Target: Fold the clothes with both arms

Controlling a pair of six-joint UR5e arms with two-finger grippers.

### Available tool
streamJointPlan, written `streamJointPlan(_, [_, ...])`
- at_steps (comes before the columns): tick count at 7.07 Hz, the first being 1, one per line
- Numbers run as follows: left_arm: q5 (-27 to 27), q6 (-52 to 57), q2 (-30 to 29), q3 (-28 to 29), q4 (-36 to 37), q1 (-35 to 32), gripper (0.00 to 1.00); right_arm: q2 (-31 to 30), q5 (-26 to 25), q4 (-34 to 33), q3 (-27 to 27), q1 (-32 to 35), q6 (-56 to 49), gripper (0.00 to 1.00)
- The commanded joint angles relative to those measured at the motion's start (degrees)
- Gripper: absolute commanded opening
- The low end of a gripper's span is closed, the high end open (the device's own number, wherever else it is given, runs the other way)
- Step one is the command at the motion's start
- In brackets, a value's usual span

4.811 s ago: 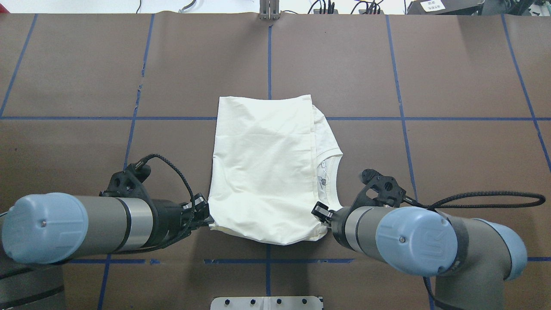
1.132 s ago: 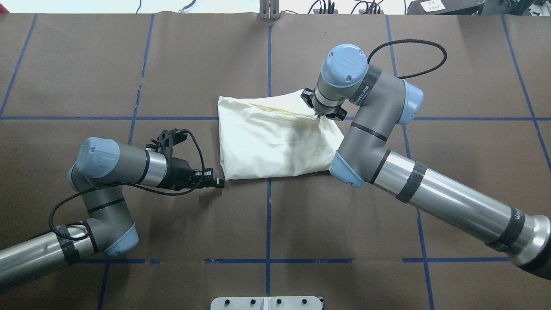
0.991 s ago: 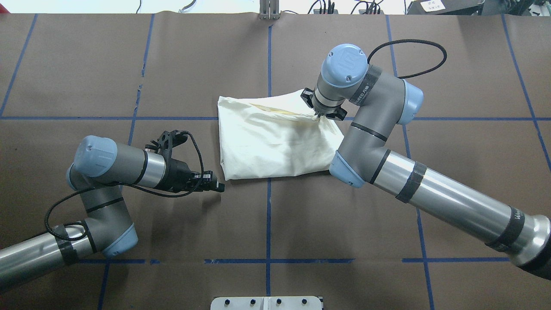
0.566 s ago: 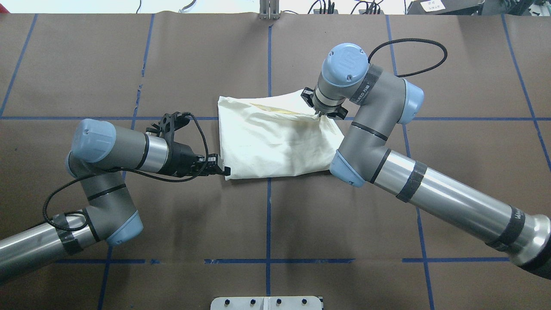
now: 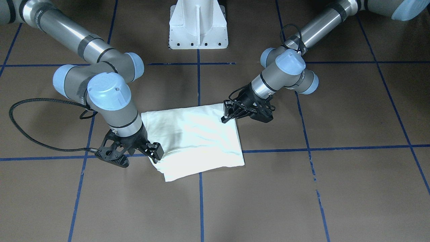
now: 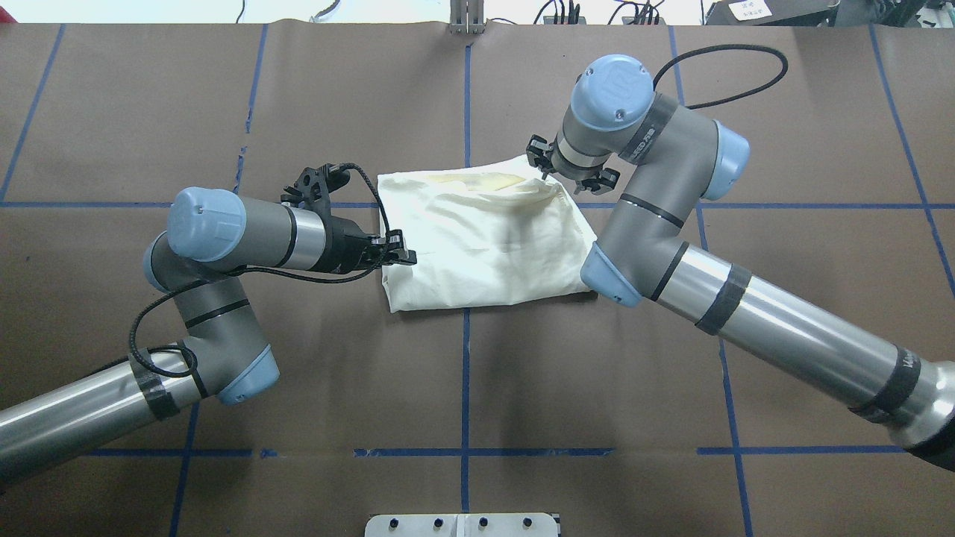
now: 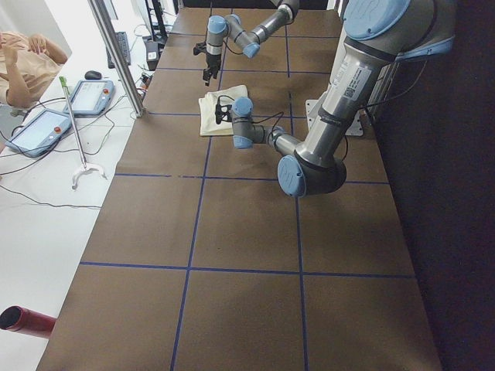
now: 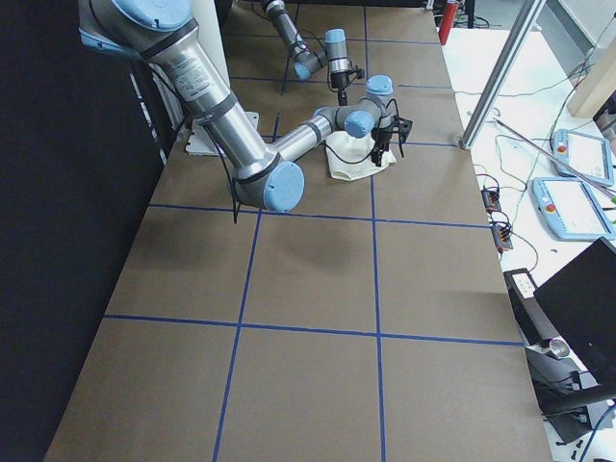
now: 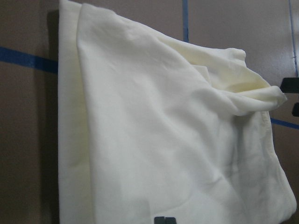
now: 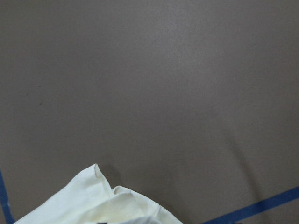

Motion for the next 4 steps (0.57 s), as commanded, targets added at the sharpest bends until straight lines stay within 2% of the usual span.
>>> streamJointPlan(1, [-0.05,0.21,2.38,-0.11,-0.07,-1.07,0.00,-3.12,4.96,-0.06,2.15,3.87,-4.10,1.00])
streamJointPlan(3, [-0.14,3.70,5.98,-2.21,0.02,-1.95,0.00,-8.57,7.07,-0.06,6.55,6.34,-9.38,1.00])
streamJointPlan(4, [-0.93,3.99,7.74,-5.35,0.28,-4.13,0.00,-10.33,7.61,-0.24,8.13,7.48,-9.57,1.00])
